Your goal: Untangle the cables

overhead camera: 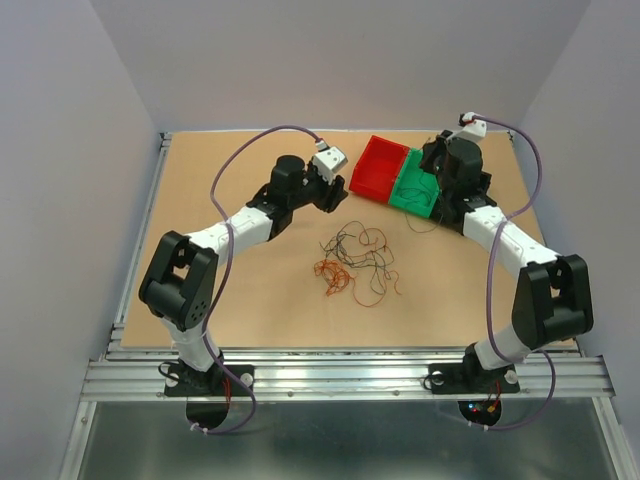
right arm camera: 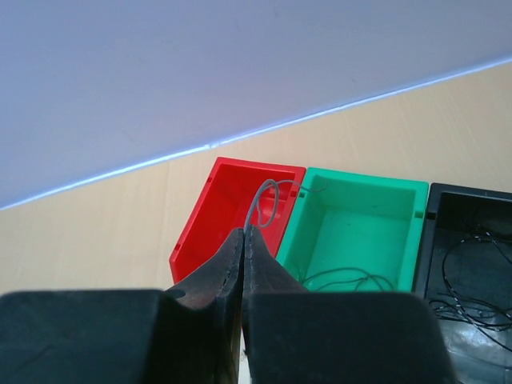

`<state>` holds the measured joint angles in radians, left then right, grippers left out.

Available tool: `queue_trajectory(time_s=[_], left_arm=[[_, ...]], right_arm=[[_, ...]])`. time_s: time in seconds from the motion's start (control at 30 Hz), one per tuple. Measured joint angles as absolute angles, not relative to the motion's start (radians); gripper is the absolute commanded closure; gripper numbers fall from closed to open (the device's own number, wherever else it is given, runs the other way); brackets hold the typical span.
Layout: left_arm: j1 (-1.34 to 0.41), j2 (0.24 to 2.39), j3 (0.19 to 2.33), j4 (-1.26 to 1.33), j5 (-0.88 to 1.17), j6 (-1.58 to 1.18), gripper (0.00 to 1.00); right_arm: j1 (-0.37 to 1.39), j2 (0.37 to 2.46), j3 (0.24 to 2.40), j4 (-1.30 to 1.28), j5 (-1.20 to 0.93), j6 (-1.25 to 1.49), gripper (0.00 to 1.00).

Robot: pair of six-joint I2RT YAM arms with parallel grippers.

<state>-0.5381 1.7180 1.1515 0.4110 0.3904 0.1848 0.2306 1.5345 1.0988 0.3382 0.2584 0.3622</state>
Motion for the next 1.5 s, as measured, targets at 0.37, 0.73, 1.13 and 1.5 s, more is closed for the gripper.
queue_trajectory(time_s=[0.37, 0.73, 1.13, 1.5], left_arm=[[-0.579, 1.713, 1.147, 0.4, 0.358, 0.212, 0.42], [-0.635, 1.688, 1.136, 0.39, 0.35, 0.255, 0.41], [-0.679, 1.688, 1.131, 0.376, 0.311, 0.299, 0.41], [-0.701, 1.692, 1.131, 0.353, 0.273, 0.318, 0.41]], right_arm=[[0.231, 1.425, 1.0, 0.349, 0.239, 0.368, 1.0], [0.231, 1.517, 1.019, 0.252, 0.261, 0.426, 0.99], [0.231, 1.663, 1.146, 0.044, 0.417, 0.443, 0.99], [0.231, 2.037, 1.57, -0.098, 0.427, 0.415, 0.99]])
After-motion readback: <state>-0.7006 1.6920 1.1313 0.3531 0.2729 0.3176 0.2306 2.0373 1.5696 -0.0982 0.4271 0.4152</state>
